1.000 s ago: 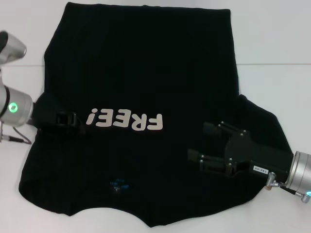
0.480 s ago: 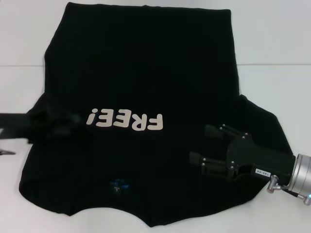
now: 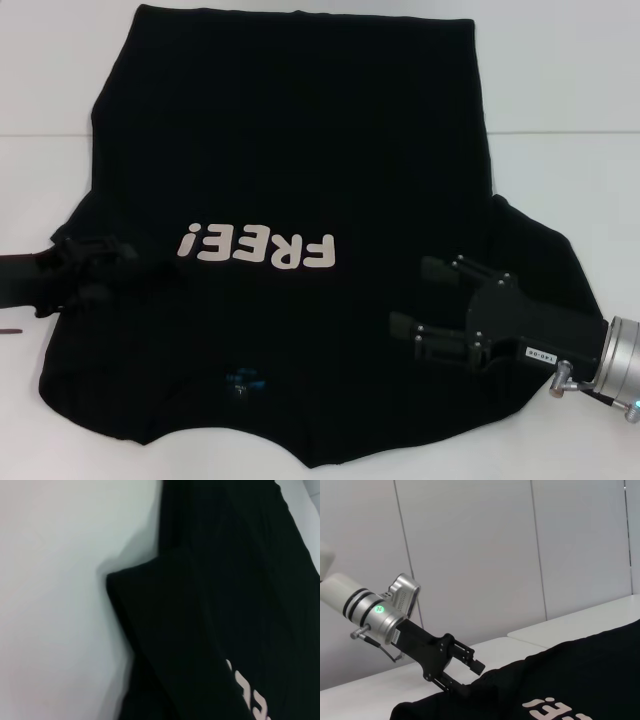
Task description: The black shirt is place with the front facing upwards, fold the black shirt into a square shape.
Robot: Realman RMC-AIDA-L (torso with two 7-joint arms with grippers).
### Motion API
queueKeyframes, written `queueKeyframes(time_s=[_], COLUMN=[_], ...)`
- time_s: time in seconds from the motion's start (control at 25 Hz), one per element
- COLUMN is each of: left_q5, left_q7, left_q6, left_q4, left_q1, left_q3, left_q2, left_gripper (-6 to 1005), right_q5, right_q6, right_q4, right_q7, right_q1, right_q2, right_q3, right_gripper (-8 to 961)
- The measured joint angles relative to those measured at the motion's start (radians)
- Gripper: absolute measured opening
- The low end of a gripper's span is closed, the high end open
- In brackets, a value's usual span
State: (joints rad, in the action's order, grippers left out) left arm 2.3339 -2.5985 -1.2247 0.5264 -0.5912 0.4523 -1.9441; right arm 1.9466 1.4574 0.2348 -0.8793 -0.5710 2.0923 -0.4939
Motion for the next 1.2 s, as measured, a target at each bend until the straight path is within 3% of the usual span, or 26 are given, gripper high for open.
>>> queueKeyframes(time_s=[0.8, 1.0, 1.2], left_q5=[-0.035, -0.041, -0.042], left_q7=[0.01, 0.05, 0.117], left_q6=[0.144, 0.221, 0.24], left_q4=[-0.017, -0.016, -0.016], left_q1=[-0.072, -0.169, -0.253], left_q3=[-0.001, 0.004, 0.009], left_q2=[-0.012, -0.03, -0.063], left_gripper=[734, 735, 733], right_q5=[0.0, 0.0, -0.003], right_q6=[-0.002, -0.001, -0.001], right_q4=[-0.002, -0.005, -0.006], right_q7=[0.0, 0.0, -0.001], right_q1=[0.0, 0.005, 0.014], right_q2=[0.0, 0.0, 0.0], right_q3=[0.0, 0.0, 0.0], right_gripper=[945, 944, 944])
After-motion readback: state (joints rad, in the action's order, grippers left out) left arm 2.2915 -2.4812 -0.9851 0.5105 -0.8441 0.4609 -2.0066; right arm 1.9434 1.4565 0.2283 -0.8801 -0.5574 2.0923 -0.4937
